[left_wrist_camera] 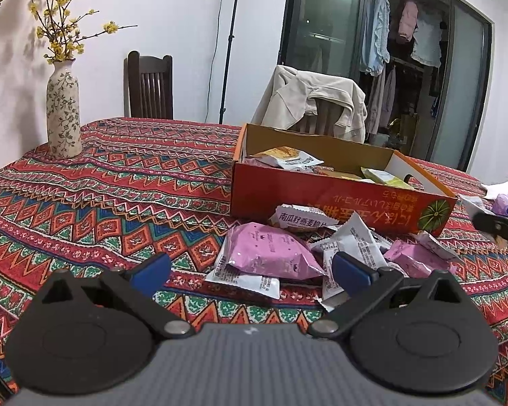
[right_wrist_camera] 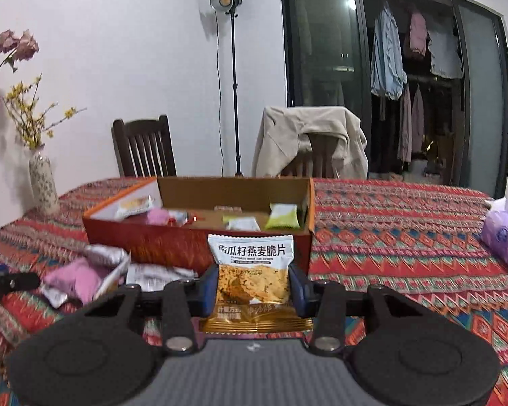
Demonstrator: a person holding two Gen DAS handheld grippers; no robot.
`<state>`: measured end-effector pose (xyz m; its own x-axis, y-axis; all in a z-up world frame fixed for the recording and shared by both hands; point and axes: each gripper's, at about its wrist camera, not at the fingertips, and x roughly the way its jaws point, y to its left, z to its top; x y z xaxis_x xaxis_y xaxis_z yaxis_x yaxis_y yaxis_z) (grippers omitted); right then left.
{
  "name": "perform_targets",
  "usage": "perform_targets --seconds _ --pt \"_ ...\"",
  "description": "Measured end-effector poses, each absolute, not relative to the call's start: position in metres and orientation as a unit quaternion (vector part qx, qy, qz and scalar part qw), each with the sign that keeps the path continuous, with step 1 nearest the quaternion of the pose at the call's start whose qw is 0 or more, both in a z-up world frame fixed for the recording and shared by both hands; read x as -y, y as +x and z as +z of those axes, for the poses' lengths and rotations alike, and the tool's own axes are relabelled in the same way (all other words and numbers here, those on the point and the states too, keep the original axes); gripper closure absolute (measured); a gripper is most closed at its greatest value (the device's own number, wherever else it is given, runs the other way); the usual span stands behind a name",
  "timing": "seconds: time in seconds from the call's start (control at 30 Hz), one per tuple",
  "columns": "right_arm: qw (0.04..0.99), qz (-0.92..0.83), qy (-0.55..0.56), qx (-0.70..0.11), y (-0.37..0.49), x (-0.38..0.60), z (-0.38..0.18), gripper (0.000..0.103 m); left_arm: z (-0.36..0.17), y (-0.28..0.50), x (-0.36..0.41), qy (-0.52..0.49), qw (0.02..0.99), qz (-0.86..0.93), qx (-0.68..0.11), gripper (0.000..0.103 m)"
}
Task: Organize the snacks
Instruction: 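Grasp a pink pastry packet with the left tool while the right tool holds the oat-crisp packet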
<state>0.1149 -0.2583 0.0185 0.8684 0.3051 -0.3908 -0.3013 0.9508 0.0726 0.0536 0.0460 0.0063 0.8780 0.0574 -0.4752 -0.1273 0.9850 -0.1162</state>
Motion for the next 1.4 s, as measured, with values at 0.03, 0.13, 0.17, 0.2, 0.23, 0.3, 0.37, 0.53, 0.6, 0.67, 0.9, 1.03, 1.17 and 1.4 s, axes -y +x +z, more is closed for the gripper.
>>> perform_targets --seconds 0.03,0.13,0.17,0.2,0.23,0.3,0.37,0.53,0.6,0.67,0.9,1.03,1.17,1.4 --pt "0.966 0.158 0.009 -0.203 0.119 0.256 0.017 0.061 0.006 0.054 -0.046 -0.071 0.966 0.048 -0.243 0.000" --pt "0.965 0.161 0.021 -0.204 0.130 0.253 0.009 0.061 0.007 0.057 -0.044 -0.067 0.966 0.050 -0.245 0.000" --pt "0.965 0.162 0.023 -0.206 0.133 0.252 0.005 0.061 0.008 0.058 -0.044 -0.065 0.966 0.050 -0.245 0.000" --pt "0.964 0.159 0.023 -0.210 0.135 0.251 0.002 0.061 0.008 0.060 -0.043 -0.064 0.966 0.051 -0.244 0.000" --pt "0.964 0.157 0.023 -0.212 0.136 0.251 0.000 0.061 0.009 0.062 -0.043 -0.061 0.967 0.051 -0.243 0.000" --pt "0.966 0.154 0.030 -0.206 0.134 0.255 -0.001 0.061 0.010 0.067 -0.042 -0.056 0.967 0.055 -0.244 0.000" --pt "0.967 0.149 0.035 -0.201 0.133 0.258 -0.002 0.061 0.010 0.076 -0.040 -0.052 0.964 0.058 -0.253 0.000" --pt "0.967 0.143 0.043 -0.207 0.135 0.261 -0.006 0.061 0.006 0.104 -0.032 -0.023 0.957 0.060 -0.284 0.000" --pt "0.967 0.142 0.042 -0.208 0.134 0.261 -0.007 0.061 0.002 0.117 -0.028 -0.008 0.950 0.063 -0.307 0.000" --pt "0.967 0.140 0.039 -0.208 0.133 0.260 -0.008 0.061 -0.003 0.131 -0.026 0.005 0.942 0.069 -0.327 0.000" --pt "0.967 0.139 0.038 -0.212 0.134 0.259 -0.009 0.061 -0.017 0.153 -0.016 0.028 0.931 0.069 -0.357 0.000" --pt "0.966 0.142 0.040 -0.211 0.133 0.260 -0.009 0.061 -0.023 0.156 -0.010 0.043 0.929 0.072 -0.361 0.000" --pt "0.966 0.142 0.041 -0.211 0.133 0.261 -0.008 0.061 -0.025 0.155 -0.012 0.032 0.931 0.067 -0.357 0.003" --pt "0.966 0.142 0.041 -0.210 0.133 0.260 -0.009 0.061 -0.020 0.148 -0.017 0.009 0.935 0.059 -0.349 0.028"
